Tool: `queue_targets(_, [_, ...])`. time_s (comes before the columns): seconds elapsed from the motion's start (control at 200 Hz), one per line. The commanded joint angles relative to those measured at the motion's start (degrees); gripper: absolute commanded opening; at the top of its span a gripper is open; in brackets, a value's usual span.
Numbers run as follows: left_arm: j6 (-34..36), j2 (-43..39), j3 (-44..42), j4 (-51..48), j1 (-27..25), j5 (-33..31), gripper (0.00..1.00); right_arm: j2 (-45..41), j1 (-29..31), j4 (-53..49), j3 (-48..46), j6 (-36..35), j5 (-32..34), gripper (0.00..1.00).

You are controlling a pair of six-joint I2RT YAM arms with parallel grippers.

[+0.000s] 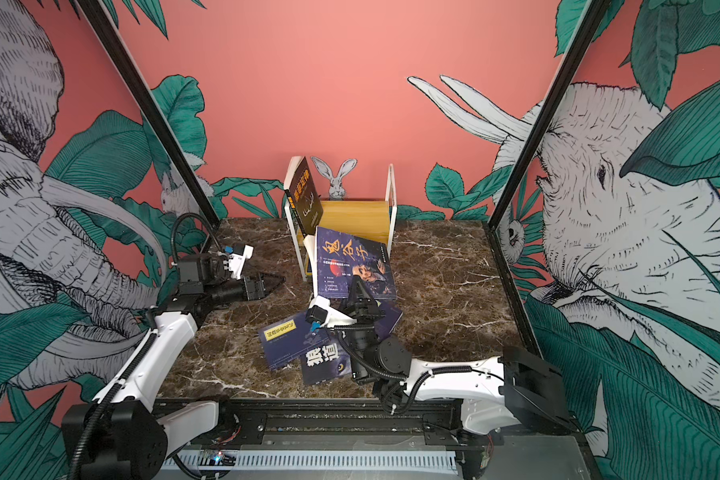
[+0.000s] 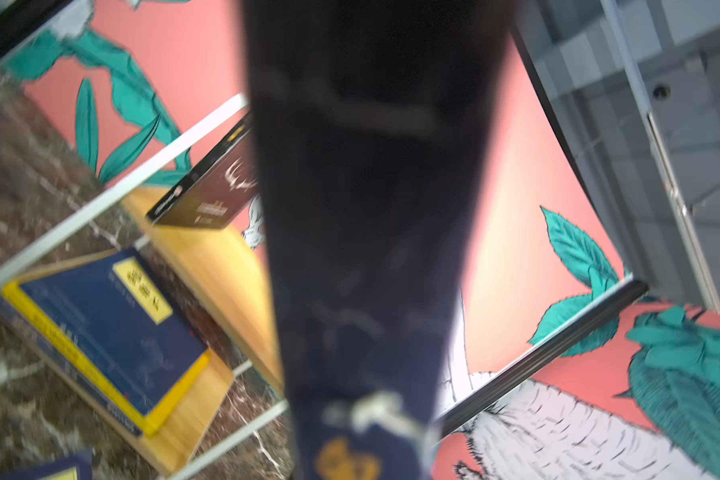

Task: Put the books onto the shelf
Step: 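Carry the held book to the shelf's upper tier with the right gripper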

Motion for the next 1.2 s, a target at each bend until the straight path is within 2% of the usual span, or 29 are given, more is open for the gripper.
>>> queue_targets(0.0, [5.67, -1.7, -0.48, -3.07, 1.03, -6.42, 0.99, -0.51, -2.94, -5.97, 5.6, 13.04, 0.22, 0.0])
queue_targets(0.06, [5.81, -2.09, -0.64, -3.18, 1.55, -7.47, 0.99, -1.27, -4.16, -15.34, 8.79, 24.05, -1.26, 0.0])
queue_targets(0.2, [7.07, -2.83, -1.11, -3.32, 1.88, -7.66, 0.99, -1.73, -8.65, -31.34, 15.88, 43.11, -5.09, 0.0])
queue_targets(0.225, [7.23, -2.91, -0.82, -3.68, 2.08, -7.68, 0.99, -1.59, -9.64, -37.01, 18.21, 47.6, -5.81, 0.0])
queue_targets(0.33, [7.33, -3.68, -0.52, -4.17, 2.67, -8.02, 0.99, -1.18, -11.94, -46.71, 24.5, 58.41, -9.36, 0.0])
queue_targets(0.51, [7.53, -4.24, -0.6, -3.97, 2.61, -6.81, 0.99, 3.28, -16.71, -54.05, 34.8, 68.44, -15.72, 0.0])
queue_targets(0.645, [6.67, -4.56, -0.86, -2.09, 2.7, -3.55, 0.99, 7.41, -19.54, -53.77, 39.48, 73.08, -21.86, 0.0])
queue_targets(0.79, [8.03, -4.93, 0.27, -4.19, 2.72, -4.93, 0.99, 13.49, -22.4, -54.04, 45.03, 78.3, -22.78, 0.0])
queue_targets(0.955, [10.19, -5.95, -0.78, -3.27, 2.6, -5.42, 0.99, 20.15, -24.84, -52.35, 49.7, 81.12, -22.7, 0.0])
queue_targets(1.05, [11.79, -6.44, -1.2, -2.89, 2.49, -5.13, 0.99, 23.02, -26.09, -52.91, 52.48, 83.24, -23.39, 0.0])
queue_targets(1.195, [13.26, -6.8, -1.6, -2.76, 2.49, -2.98, 0.99, 27.39, -27.02, -53.64, 56.2, 85.44, -21.03, 0.0])
